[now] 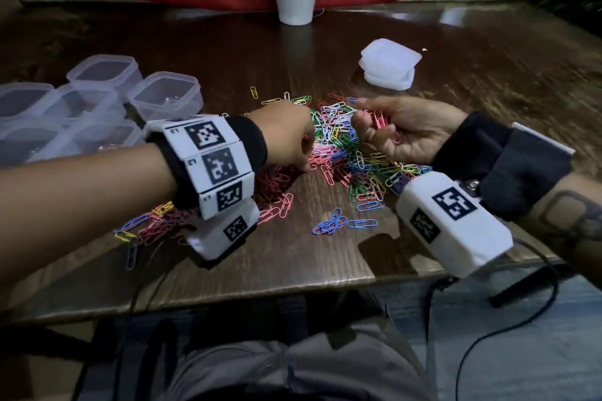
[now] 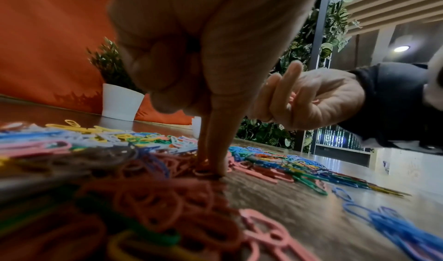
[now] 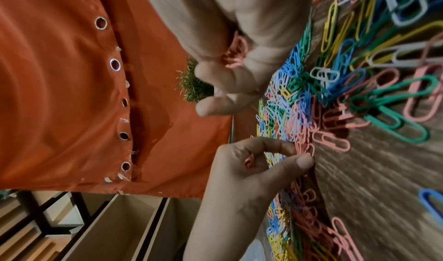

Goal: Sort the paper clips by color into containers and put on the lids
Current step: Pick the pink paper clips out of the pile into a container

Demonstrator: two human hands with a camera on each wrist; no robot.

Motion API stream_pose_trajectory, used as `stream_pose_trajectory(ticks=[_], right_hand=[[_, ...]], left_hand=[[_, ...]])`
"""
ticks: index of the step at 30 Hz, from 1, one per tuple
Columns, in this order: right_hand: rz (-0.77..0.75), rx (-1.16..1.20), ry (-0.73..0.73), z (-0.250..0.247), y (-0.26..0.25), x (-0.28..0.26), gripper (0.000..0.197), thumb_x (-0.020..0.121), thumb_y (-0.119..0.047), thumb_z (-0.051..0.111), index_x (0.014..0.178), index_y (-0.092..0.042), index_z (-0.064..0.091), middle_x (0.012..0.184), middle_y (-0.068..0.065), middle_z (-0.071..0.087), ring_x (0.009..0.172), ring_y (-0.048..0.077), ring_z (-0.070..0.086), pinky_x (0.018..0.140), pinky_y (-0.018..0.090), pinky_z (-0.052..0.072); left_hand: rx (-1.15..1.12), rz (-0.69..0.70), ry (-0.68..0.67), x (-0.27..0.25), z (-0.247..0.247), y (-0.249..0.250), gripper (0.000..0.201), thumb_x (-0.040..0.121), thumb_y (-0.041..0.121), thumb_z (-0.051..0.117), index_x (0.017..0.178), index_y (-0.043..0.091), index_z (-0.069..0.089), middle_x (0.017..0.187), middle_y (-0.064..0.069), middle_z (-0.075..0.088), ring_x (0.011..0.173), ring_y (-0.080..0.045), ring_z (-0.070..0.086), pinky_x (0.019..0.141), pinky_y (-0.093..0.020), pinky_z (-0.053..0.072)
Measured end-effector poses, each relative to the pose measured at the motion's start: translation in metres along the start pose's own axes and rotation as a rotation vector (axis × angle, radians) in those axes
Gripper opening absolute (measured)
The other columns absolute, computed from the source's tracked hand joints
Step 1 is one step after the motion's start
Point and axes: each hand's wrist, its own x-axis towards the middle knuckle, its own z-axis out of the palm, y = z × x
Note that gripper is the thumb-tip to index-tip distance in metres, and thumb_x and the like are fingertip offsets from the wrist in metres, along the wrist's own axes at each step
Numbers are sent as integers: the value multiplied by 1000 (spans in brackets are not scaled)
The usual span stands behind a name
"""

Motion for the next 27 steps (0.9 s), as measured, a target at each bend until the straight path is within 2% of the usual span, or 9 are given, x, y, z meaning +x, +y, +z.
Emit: stream_pose_trajectory(ticks=[6,9,12,14,16,19,21,24,27], right_hand=[[-16,-74,33,-2,-1,2,21,99,-19,37,80,-12,41,49,0,49,35,4,47,25,10,28],[-36,-160,32,0,2,6,26,100,-16,34,76,-13,45,45,-5,42,32,1,37,25,8,21],[-23,-184,54,7,10,10,40,100,-35,32,66,-15,40,44,-7,28,29,1,23,25,10,13],[-46,-164,51,16,18,8,51,94,-55,29,64,-15,37,51,-5,25,30,3,22,27,11,13],[-125,-175,42,28,26,7,55,90,-64,28,64,-17,36,53,-5,26,33,4,24,30,12,13],[-233,-153,82,38,31,10,43,97,-49,31,66,-21,41,50,-5,29,35,3,24,29,11,15],[-224,-94,103,32,29,14,36,101,-37,29,72,-22,42,41,-6,31,29,2,24,25,11,16],[-168,-161,127,13,22,16,36,103,-27,26,70,-19,38,38,-7,32,26,0,24,23,11,16],[-139,-322,114,-3,11,13,36,102,-20,28,69,-15,41,55,-5,31,29,-1,25,24,9,15]], left_hand=[[24,-8,-2,-7,6,-7,20,89,20,56,82,3,65,60,-1,46,64,-21,47,60,-30,38],[-130,-48,25,-10,-2,-13,25,90,19,56,88,-3,67,66,-10,54,64,-20,45,55,-23,34],[-559,-137,96,-12,-16,-11,20,85,18,65,79,-1,66,55,-4,41,47,-9,34,36,-16,22],[-783,-201,123,-11,-21,-2,16,82,18,68,74,6,62,43,3,30,34,-6,22,32,-13,15],[-861,-226,163,-7,-20,11,13,82,14,67,75,7,59,33,7,25,29,-5,18,32,-11,11],[-859,-217,266,-3,-13,23,27,78,7,67,54,10,54,29,9,34,31,-2,30,36,-13,25],[-904,-162,247,-6,-13,25,19,72,9,76,57,13,64,38,10,47,44,2,41,49,-11,35],[-875,-108,250,-17,-18,18,17,69,28,80,68,14,70,43,10,46,48,-1,40,49,-16,31],[-781,-186,188,-26,-21,-2,34,83,45,61,69,15,66,56,-2,41,53,-12,36,45,-20,24]])
